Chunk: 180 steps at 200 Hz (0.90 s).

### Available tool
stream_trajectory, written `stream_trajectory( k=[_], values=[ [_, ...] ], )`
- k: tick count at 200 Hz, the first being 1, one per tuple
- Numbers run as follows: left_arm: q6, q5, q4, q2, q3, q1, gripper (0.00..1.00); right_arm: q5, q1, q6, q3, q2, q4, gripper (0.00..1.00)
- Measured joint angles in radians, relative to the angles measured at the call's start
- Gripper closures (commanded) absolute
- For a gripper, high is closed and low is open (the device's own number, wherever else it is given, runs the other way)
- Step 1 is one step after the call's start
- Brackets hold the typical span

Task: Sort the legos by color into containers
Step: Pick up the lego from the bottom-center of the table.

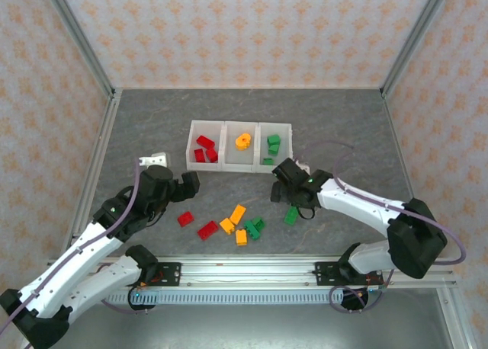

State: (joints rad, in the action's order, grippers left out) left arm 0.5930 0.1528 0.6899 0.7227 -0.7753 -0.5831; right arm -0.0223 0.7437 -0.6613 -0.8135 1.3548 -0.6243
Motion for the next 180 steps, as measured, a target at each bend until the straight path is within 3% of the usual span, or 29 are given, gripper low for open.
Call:
stream_trajectory(
  k=[37,61,131,180],
  values=[
    [-0.003,-0.012,-0.002,-0.001,0.0,0.0,0.01,-0.005,0.01,-0.06,0.042,0.064,0.013,0.27],
    [-0.011,-0.014,-0.002,-0.003,0.0,0.0,0.01,-0.005,0.011,-0.082,0.067,0.1,0.029,0.41],
    [-0.015,-0.014,-0.003,-0.006,0.0,0.0,0.01,0.022,0.011,-0.087,0.094,0.105,0.046,0.71],
    [-0.015,-0.014,-0.003,-0.007,0.0,0.0,0.01,0.034,0.011,-0.029,0.009,0.067,0.027,0.76]
  ],
)
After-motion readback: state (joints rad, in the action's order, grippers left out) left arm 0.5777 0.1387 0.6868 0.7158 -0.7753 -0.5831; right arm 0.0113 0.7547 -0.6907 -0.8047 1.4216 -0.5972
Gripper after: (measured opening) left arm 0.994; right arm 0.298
